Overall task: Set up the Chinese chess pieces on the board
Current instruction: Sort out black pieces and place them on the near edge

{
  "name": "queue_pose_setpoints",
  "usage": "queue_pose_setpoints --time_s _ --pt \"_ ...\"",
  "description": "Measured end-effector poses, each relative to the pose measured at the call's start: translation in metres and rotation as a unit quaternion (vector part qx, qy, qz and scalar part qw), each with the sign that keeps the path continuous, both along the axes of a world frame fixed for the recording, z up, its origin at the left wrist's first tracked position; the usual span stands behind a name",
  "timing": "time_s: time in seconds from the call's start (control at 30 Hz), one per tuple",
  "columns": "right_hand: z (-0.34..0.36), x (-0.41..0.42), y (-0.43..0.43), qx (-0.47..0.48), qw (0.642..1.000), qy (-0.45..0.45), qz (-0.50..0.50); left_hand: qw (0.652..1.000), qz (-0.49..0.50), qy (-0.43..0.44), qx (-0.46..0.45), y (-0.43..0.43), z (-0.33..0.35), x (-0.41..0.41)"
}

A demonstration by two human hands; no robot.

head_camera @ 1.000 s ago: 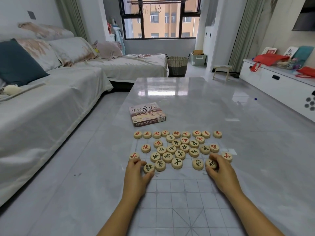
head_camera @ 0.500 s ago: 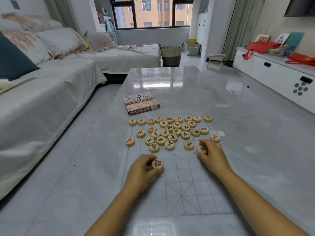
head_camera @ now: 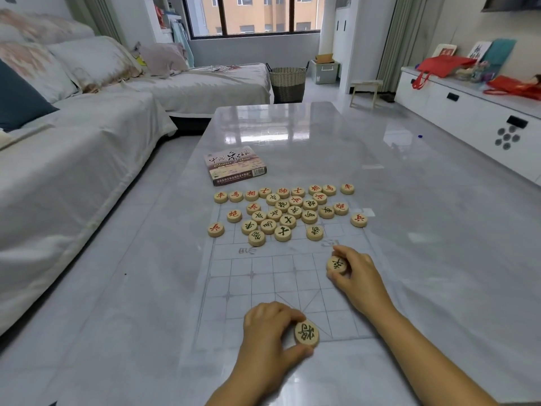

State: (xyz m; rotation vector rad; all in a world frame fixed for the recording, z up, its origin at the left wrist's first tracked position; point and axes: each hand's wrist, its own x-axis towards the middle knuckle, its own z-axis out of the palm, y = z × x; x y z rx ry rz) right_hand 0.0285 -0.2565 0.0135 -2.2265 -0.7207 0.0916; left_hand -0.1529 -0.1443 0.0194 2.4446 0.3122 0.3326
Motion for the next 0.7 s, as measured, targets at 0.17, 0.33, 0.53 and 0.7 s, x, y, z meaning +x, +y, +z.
queue_pose_setpoints --time_s 0.17,0.33,0.53,0.7 --pt "-0.0003 -0.0020 -0.0025 0.000 1.000 -0.006 0.002 1.000 0.004 0.002 0.003 -0.0008 -0.0005 -0.0002" --pt "0.0003 -0.0021 -0.0035 -0.003 1.000 -0.002 0.002 1.000 0.004 0.009 -0.005 -0.0013 -0.0012 -0.0029" --pt "-0.0001 -0.0012 -0.0028 -0.015 1.000 -0.008 -0.025 1.000 -0.004 0.024 -0.015 -0.0003 -0.0011 -0.0052" --pt "-0.0021 0.0020 -0.0003 -0.037 0.999 -0.011 -0.019 0.996 0.009 0.014 -0.090 0.0002 0.0019 -0.0076"
